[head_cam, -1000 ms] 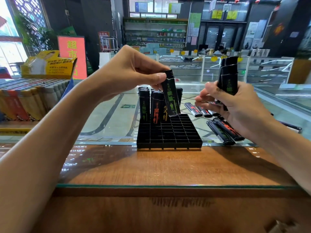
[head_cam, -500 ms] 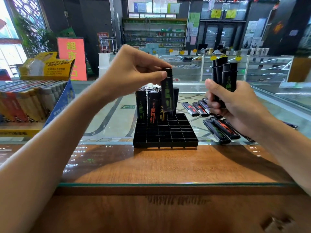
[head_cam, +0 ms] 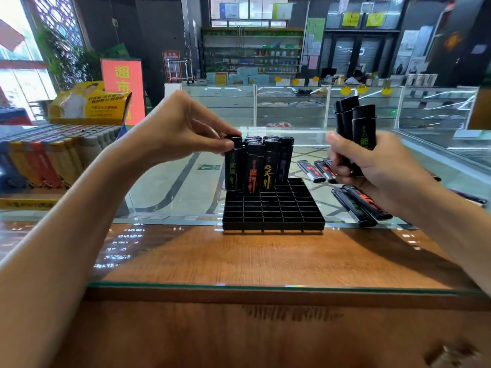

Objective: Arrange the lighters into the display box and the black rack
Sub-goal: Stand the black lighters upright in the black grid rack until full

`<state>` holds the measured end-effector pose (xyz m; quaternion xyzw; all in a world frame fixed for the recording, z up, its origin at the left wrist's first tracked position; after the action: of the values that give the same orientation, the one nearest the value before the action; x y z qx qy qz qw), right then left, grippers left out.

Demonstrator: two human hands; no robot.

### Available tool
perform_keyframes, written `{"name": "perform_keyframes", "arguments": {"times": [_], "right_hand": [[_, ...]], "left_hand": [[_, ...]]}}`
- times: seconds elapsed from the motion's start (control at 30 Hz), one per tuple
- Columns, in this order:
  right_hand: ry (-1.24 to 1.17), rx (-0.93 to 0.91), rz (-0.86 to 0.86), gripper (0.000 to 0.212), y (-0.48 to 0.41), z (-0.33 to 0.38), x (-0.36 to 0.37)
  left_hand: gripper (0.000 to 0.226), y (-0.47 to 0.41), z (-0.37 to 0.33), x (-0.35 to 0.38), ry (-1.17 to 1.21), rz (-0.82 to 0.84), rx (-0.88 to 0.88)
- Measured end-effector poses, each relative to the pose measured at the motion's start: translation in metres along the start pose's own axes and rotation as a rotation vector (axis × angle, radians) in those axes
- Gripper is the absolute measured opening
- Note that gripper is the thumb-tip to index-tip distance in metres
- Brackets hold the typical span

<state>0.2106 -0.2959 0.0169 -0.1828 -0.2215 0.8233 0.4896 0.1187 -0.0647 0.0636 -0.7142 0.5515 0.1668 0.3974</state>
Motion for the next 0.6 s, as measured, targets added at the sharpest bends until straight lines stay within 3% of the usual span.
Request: {"name": "perform_keyframes", "arguments": {"times": [0.17, 0.43, 0.6], "right_hand": [[-0.086, 0.107, 0.136, 0.027, 0.003, -0.005, 0.009], [-0.326, 0.178, 0.334, 0.032, 0.008, -0.003, 0.022], [-0.34, 0.155, 0.401, 0.034, 0.012, 0.002, 0.024]], "left_hand": [[0.04, 0.002, -0.007, 0.007, 0.053, 0.012, 0.051], [0.031, -0.001, 0.0, 0.011, -0.06, 0.003, 0.048], [0.039, 0.004, -0.012, 0.004, -0.14, -0.15, 0.128]]}}
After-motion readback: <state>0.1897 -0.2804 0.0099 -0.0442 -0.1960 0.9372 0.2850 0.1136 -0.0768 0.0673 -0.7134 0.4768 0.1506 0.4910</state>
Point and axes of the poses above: each hand's wrist, its own y-axis away from the middle knuckle, its own x-axis out of the palm, z = x × y, the point moved 5 cm from there along -y, towards the middle knuckle, and after that the axes turned 11 degrees about -x, right-handed, at the moved point
